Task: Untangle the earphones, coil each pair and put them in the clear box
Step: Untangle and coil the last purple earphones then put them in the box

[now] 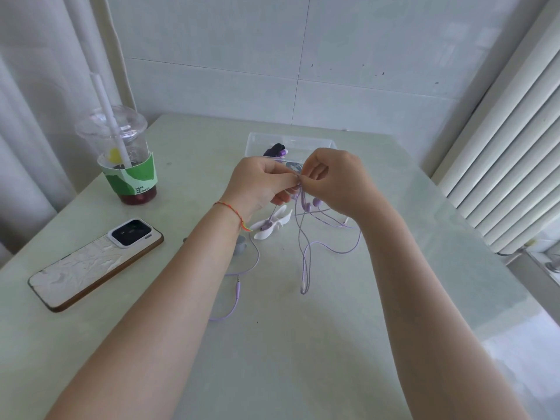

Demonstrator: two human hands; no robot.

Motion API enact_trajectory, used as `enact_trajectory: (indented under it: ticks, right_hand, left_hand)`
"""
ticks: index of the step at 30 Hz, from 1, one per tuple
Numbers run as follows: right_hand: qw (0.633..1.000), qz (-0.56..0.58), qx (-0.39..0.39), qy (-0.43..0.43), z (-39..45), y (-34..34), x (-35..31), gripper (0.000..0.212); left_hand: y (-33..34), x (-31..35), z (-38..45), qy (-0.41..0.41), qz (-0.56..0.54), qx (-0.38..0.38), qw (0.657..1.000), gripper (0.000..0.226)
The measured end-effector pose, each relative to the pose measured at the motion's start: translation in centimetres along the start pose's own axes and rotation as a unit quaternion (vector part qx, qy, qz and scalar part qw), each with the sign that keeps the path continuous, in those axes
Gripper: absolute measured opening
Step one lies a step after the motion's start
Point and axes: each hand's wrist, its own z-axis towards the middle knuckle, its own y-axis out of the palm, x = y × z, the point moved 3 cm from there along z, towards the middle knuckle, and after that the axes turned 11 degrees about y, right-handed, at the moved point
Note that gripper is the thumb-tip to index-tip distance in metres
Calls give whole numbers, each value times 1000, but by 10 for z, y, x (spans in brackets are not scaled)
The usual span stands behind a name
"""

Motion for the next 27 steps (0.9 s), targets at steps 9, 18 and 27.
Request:
enact_trajectory:
  ticks: [9,18,27]
  right_hand:
    - [999,30,-13,0,-3,-5,0,5]
    - [956,281,-30,82,2,4,5,13]
    - [997,62,-38,40,2,7,2,21]
  left_hand:
    - [-5,-3,1,-88,-74,0,993,5]
    - [3,0,-2,-69,1,-110,992,11]
    - [0,6,-1,-32,-28,-48,998,16]
